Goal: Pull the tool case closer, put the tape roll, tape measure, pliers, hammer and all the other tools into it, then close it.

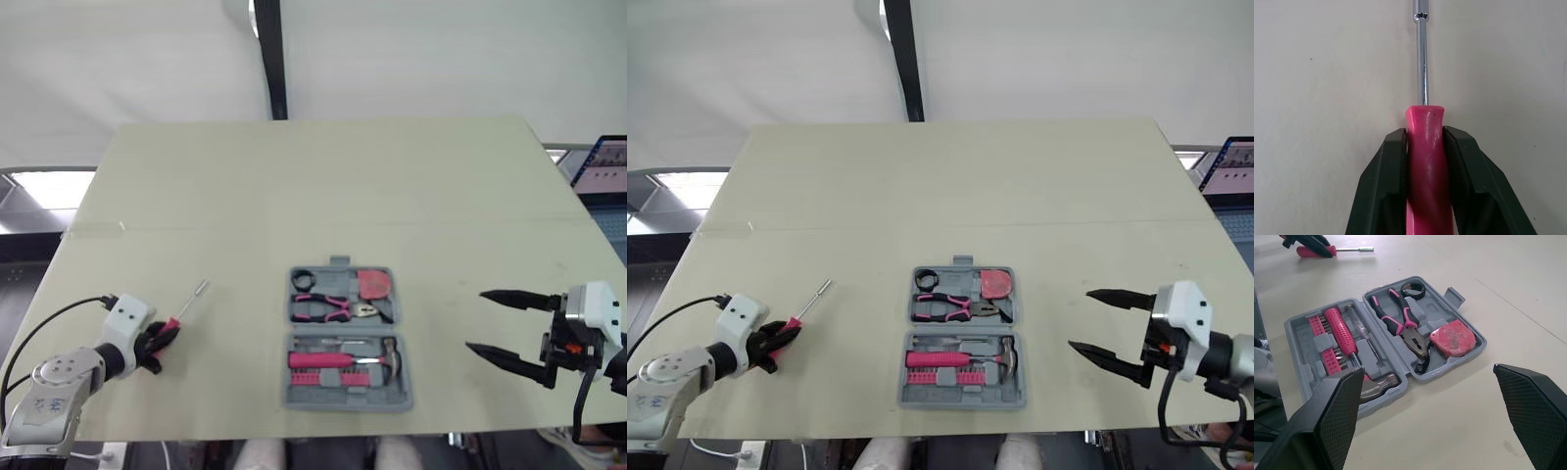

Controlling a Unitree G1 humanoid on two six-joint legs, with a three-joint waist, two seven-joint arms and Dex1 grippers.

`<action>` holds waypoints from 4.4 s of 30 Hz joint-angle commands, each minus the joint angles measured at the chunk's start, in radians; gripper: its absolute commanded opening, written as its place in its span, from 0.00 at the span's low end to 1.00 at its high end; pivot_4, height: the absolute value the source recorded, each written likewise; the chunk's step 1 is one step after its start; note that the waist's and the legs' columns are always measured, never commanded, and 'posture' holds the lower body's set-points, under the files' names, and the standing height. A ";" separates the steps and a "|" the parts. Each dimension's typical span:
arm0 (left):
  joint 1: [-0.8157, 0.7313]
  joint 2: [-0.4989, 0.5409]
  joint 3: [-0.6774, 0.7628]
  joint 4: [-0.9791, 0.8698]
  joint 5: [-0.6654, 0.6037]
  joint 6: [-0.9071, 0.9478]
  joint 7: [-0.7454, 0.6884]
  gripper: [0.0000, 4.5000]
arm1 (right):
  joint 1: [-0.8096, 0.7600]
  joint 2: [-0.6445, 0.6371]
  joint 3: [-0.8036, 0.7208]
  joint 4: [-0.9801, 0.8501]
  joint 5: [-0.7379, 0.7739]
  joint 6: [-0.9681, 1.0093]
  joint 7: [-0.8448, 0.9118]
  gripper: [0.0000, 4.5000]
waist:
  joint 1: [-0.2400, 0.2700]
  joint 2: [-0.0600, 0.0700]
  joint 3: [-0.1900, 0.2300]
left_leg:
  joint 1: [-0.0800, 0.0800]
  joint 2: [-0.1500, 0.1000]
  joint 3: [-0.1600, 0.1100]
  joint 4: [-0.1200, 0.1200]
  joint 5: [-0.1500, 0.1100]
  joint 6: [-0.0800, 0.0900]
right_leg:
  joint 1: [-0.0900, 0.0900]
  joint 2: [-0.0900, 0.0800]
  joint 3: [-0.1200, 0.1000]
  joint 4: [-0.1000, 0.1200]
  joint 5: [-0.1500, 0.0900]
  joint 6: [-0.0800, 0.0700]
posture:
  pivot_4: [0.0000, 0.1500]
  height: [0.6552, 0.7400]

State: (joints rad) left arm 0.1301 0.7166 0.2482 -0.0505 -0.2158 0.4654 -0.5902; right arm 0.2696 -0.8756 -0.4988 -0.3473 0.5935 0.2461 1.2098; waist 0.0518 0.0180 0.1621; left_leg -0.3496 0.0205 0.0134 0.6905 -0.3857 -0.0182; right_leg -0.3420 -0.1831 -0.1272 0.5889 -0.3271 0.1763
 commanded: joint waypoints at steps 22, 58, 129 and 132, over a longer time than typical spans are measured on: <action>-0.143 0.083 -0.206 -0.486 -0.069 0.178 -0.155 0.13 | -0.083 -0.016 0.066 0.052 0.010 -0.004 0.052 1.00 | -0.029 -0.007 0.004 | -0.002 0.000 -0.001 -0.001 0.000 0.000 | -0.001 0.000 -0.001 -0.001 0.000 0.000 | 1.00 1.00; -0.101 0.071 -0.561 -0.878 -0.085 0.445 -0.059 0.13 | -0.040 -0.042 0.027 0.044 0.015 0.009 0.077 1.00 | -0.002 -0.008 0.005 | -0.003 0.000 -0.002 0.003 0.000 0.001 | 0.001 0.000 0.000 -0.003 0.000 0.000 | 1.00 1.00; -0.682 -0.169 -1.059 -0.667 0.038 0.777 -0.019 0.56 | 0.027 -0.127 -0.020 0.027 -0.007 -0.064 0.221 1.00 | 0.003 -0.009 0.006 | -0.005 0.000 -0.003 0.007 -0.001 0.001 | 0.001 0.000 -0.001 -0.001 0.000 0.000 | 1.00 1.00; -0.657 -0.175 -1.029 -0.680 0.044 0.754 0.006 0.24 | 0.018 -0.130 -0.018 0.032 -0.005 -0.063 0.224 1.00 | 0.002 -0.009 0.006 | -0.005 0.000 -0.003 0.007 -0.001 0.001 | 0.001 0.000 -0.001 -0.001 0.000 0.000 | 1.00 1.00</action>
State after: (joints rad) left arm -0.5351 0.5501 -0.8009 -0.6867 -0.1674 1.2396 -0.5992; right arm 0.2925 -0.9992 -0.4878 -0.2945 0.5733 0.1792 1.4350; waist 0.0539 0.0086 0.1683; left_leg -0.3541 0.0202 0.0103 0.6973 -0.3866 -0.0167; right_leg -0.3408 -0.1828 -0.1281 0.5882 -0.3269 0.1767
